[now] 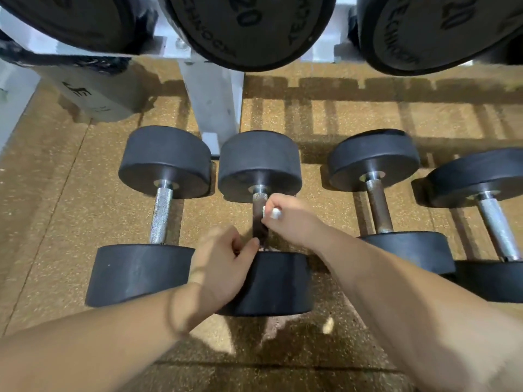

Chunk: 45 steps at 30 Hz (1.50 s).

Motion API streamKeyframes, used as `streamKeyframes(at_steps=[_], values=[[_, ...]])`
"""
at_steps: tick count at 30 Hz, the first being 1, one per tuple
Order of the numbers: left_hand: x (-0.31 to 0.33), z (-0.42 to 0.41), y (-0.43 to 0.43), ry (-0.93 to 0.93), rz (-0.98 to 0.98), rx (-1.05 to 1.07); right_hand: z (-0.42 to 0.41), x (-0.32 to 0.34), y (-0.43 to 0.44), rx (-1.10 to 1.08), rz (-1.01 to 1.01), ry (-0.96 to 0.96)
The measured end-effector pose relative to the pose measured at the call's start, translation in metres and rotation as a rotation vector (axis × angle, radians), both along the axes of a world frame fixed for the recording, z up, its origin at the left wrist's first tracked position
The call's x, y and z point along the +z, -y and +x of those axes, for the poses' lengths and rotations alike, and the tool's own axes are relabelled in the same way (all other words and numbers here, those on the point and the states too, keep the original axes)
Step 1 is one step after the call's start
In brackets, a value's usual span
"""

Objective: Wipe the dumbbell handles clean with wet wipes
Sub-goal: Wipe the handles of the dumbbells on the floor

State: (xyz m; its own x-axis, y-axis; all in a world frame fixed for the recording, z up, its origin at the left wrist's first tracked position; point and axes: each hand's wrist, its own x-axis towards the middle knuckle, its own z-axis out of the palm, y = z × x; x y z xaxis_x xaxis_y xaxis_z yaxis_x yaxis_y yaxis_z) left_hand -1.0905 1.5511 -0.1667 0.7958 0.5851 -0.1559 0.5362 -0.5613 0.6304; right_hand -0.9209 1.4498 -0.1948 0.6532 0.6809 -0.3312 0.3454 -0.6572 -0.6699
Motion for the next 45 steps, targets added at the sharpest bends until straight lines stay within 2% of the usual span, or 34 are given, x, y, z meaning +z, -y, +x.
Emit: streamKeyframes(at_steps=[6,10,13,17,19,26,28,31,33,34,36,39,42,45], values=[[-0.016,-0.006,0.003,0.132,0.000,0.017,-0.003,-0.022,-0.017,0.054,0.133,0.156],[-0.019,-0.008,-0.001,0.164,-0.021,0.009,0.012,-0.024,-0.038,0.056,0.114,0.238],[-0.020,-0.008,-0.003,0.150,-0.031,0.008,0.011,-0.022,-0.032,0.031,0.173,0.253],[-0.023,-0.009,-0.005,0.164,-0.004,-0.004,0.000,-0.017,0.000,0.314,0.227,0.178],[-0.023,-0.008,-0.005,0.170,-0.002,-0.009,0.005,-0.017,0.001,0.375,0.236,0.141],[-0.023,-0.005,-0.001,0.149,-0.003,-0.006,0.011,-0.027,-0.028,0.113,0.249,0.175],[-0.023,-0.005,-0.001,0.152,-0.004,-0.002,0.007,-0.026,-0.014,0.144,0.251,0.141],[-0.022,-0.005,-0.001,0.164,0.004,0.001,0.007,-0.017,0.002,0.322,0.172,-0.013],[-0.022,-0.005,0.000,0.170,0.009,0.002,0.012,-0.012,-0.006,0.409,0.136,0.047],[-0.021,-0.005,0.000,0.171,0.011,0.001,0.016,-0.013,-0.014,0.388,0.149,0.109],[-0.021,-0.006,0.000,0.172,0.003,0.002,0.023,-0.015,-0.028,0.214,0.183,0.173],[-0.021,-0.005,-0.001,0.166,-0.012,0.005,0.019,-0.017,-0.032,-0.022,0.184,0.084],[-0.023,-0.006,-0.001,0.167,-0.001,0.000,0.008,-0.013,-0.012,0.163,0.123,0.018],[-0.022,-0.006,-0.003,0.139,0.045,0.000,0.001,-0.007,0.000,0.318,0.039,-0.135]])
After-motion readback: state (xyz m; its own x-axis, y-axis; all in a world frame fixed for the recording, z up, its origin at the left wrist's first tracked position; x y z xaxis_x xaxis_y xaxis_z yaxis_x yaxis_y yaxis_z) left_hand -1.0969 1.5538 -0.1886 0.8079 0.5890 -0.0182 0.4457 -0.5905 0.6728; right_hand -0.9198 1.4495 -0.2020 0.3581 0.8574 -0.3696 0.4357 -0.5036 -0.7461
